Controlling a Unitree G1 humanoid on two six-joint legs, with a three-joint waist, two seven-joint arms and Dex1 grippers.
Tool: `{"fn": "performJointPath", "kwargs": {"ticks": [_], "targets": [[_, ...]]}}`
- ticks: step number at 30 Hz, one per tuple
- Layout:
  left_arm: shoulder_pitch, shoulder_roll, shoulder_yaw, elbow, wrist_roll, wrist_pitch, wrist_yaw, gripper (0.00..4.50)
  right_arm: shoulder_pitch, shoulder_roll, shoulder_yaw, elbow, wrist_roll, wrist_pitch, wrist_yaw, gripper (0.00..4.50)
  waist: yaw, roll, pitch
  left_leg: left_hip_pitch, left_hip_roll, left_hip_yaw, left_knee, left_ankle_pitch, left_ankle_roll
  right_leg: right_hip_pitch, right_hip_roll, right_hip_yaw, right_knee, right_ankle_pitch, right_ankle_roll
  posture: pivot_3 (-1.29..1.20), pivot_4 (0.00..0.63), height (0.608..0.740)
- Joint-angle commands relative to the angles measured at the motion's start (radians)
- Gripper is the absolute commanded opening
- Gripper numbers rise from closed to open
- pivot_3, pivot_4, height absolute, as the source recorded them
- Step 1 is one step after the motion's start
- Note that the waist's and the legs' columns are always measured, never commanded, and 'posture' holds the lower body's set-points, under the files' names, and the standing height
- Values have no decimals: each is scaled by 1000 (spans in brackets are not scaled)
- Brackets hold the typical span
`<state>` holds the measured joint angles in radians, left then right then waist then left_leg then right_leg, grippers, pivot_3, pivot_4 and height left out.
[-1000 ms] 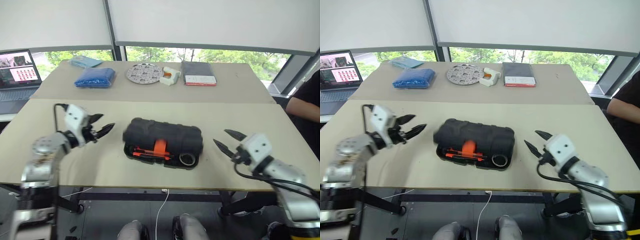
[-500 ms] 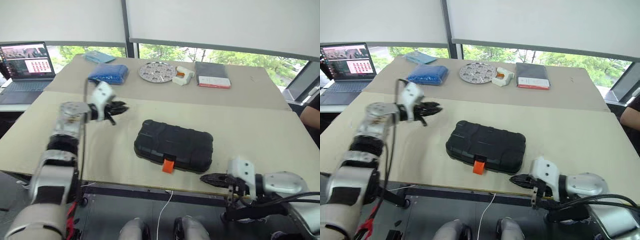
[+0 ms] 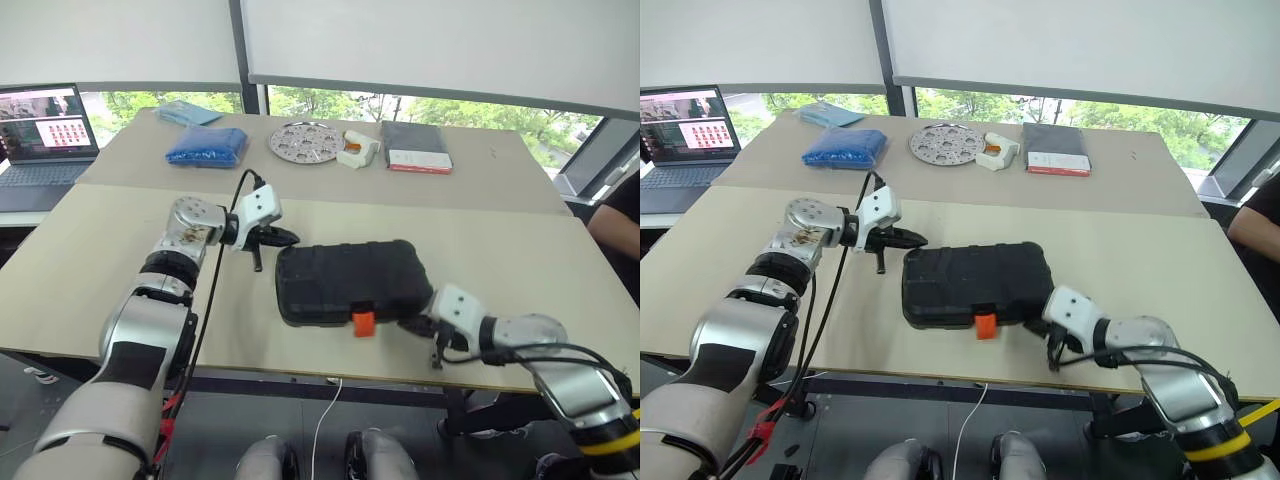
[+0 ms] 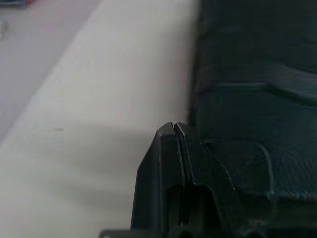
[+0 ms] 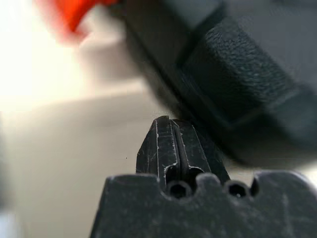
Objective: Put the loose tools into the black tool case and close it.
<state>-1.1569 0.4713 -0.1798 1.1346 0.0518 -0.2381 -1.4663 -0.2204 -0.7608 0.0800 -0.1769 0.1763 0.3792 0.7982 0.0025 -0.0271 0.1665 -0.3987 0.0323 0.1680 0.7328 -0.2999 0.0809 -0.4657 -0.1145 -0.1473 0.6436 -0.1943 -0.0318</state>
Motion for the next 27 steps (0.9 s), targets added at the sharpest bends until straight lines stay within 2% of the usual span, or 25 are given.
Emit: {"fn": "performJointPath", "kwargs": {"ticks": [1, 3, 7, 10, 13, 18, 23, 27], "targets": [[110, 35, -105, -148, -73, 66, -145, 70, -35, 15, -69, 15, -2, -48, -39, 0, -3, 2, -1, 0, 0, 0, 0, 0, 0, 0, 0, 0, 0, 0, -1, 0, 150, 718], [161, 67, -118, -262, -134, 123, -148, 70, -38, 21, -73, 33, -12, -62, -46, 0, -12, 2, -1, 1, 1, -1, 0, 0, 0, 0, -1, 2, 2, -1, -3, 0, 150, 718], [209, 104, -57, -470, -253, 323, -148, 70, 5, -4, -104, -12, 30, -39, 0, 0, -15, 3, -2, 1, 1, -1, -2, 0, -1, 1, 3, 2, 3, -3, -4, 0, 150, 718], [218, 126, 3, -639, -353, 534, -147, 70, 91, -58, -149, -128, 114, 23, 86, 0, -10, 3, -1, 0, 1, -1, -2, 0, -1, 1, 2, 1, 2, -3, -2, 0, 150, 718], [243, 125, 16, -741, -375, 602, -116, 70, 151, -88, -176, -217, 177, 69, 127, 0, -6, 3, -1, -1, 1, -2, -1, 0, 0, 2, 2, 0, 2, -3, -1, 0, 150, 718], [304, 36, -71, -799, -260, 489, 11, 70, 184, -81, -146, -330, 217, 135, 113, 0, 2, 3, -1, 7, 1, -3, -1, 0, 0, 10, -1, 2, 1, -3, -1, 0, 150, 718], [339, 17, -178, -708, -102, 282, 63, 70, 146, -44, -104, -303, 191, 147, 77, 0, 5, 4, -2, 7, 2, -4, -1, 0, -1, 8, -2, 3, 1, -1, -1, 0, 150, 718], [344, 16, -193, -679, -91, 229, 51, 70, 130, -20, -67, -252, 154, 132, 52, 0, 8, 6, -4, 9, 2, -4, -2, 0, -1, 10, -2, 4, 1, -1, -2, 0, 150, 718]]}}
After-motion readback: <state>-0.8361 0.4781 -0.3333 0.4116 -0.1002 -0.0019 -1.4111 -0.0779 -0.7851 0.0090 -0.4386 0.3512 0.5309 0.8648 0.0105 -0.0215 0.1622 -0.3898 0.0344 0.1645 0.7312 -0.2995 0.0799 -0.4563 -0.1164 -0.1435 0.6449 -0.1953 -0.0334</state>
